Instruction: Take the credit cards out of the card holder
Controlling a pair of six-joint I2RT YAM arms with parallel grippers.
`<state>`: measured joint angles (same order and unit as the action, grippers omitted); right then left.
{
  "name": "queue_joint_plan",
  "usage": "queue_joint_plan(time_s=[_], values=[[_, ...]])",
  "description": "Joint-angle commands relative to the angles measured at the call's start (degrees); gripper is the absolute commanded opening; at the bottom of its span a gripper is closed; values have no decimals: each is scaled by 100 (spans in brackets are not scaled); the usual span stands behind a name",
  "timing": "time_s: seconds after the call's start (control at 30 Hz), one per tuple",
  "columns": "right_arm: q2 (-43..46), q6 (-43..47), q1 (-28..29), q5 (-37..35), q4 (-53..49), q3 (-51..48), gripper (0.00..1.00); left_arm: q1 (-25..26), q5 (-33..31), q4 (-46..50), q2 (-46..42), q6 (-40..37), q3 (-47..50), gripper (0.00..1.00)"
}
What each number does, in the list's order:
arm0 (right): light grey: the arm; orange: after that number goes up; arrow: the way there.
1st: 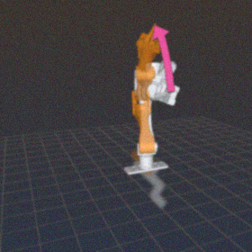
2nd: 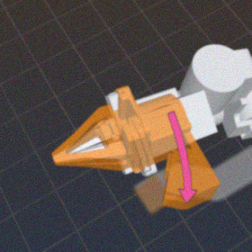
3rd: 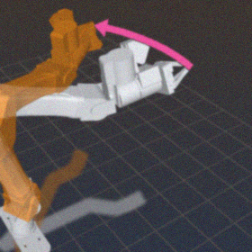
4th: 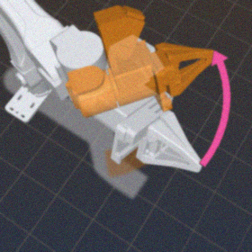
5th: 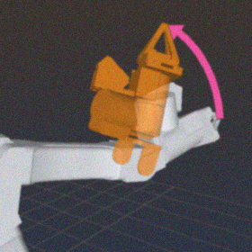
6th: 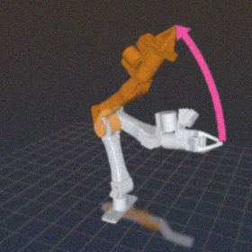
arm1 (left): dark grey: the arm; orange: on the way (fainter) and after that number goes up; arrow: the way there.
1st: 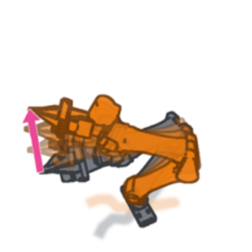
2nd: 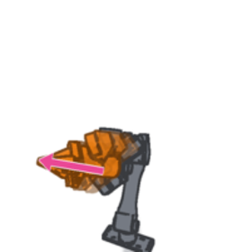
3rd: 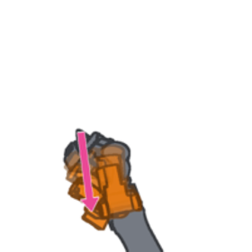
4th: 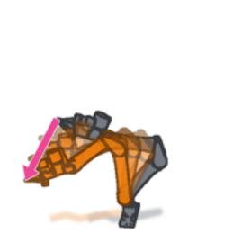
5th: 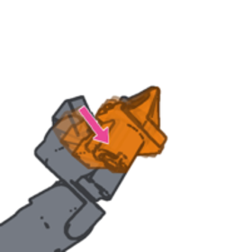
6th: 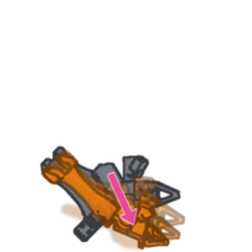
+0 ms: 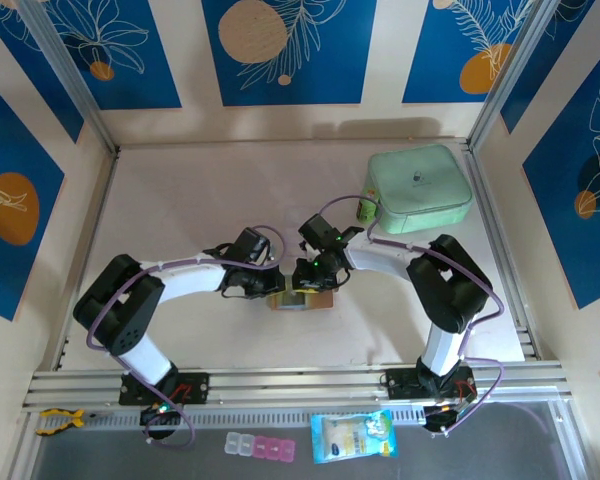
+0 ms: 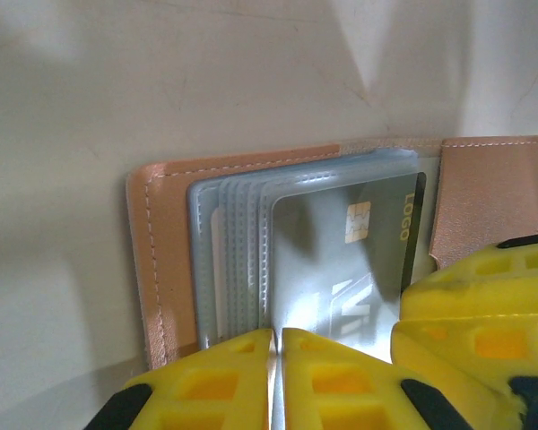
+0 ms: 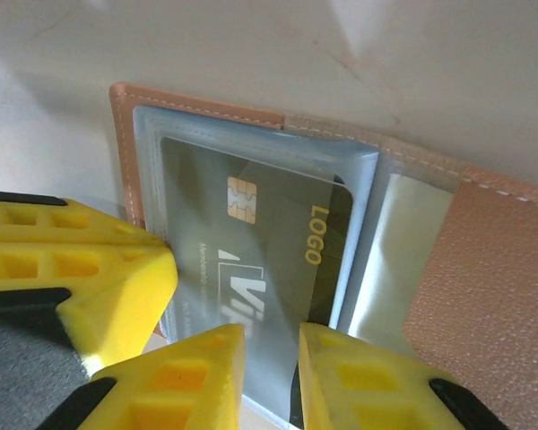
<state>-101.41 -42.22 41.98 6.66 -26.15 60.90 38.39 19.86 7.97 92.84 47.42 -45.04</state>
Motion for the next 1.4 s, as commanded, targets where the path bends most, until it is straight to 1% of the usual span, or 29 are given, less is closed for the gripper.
queue_joint_plan(time_s=[0.0, 0.27, 0.5, 0.7, 0.83, 1.1, 1.37], values=[[-60, 38, -23, -65, -82, -120, 23, 43, -169, 249, 37, -128, 138, 13], [124, 117, -32, -367, -339, -123, 22, 29, -169, 267, 11, -138, 133, 13], [353, 141, -57, -293, -381, -81, 23, 28, -143, 291, -103, -123, 80, 13], [518, 152, -101, -199, -379, -125, 22, 19, -270, 563, -383, -253, -107, 13], [608, 107, -211, -65, -203, -282, 23, 41, -87, 533, -355, -233, -240, 13], [675, 69, -430, 425, 538, -778, 23, 159, 152, 410, 24, -233, -466, 11], [574, 73, -570, 778, 950, -998, 23, 173, -214, 595, 151, -319, -365, 10]])
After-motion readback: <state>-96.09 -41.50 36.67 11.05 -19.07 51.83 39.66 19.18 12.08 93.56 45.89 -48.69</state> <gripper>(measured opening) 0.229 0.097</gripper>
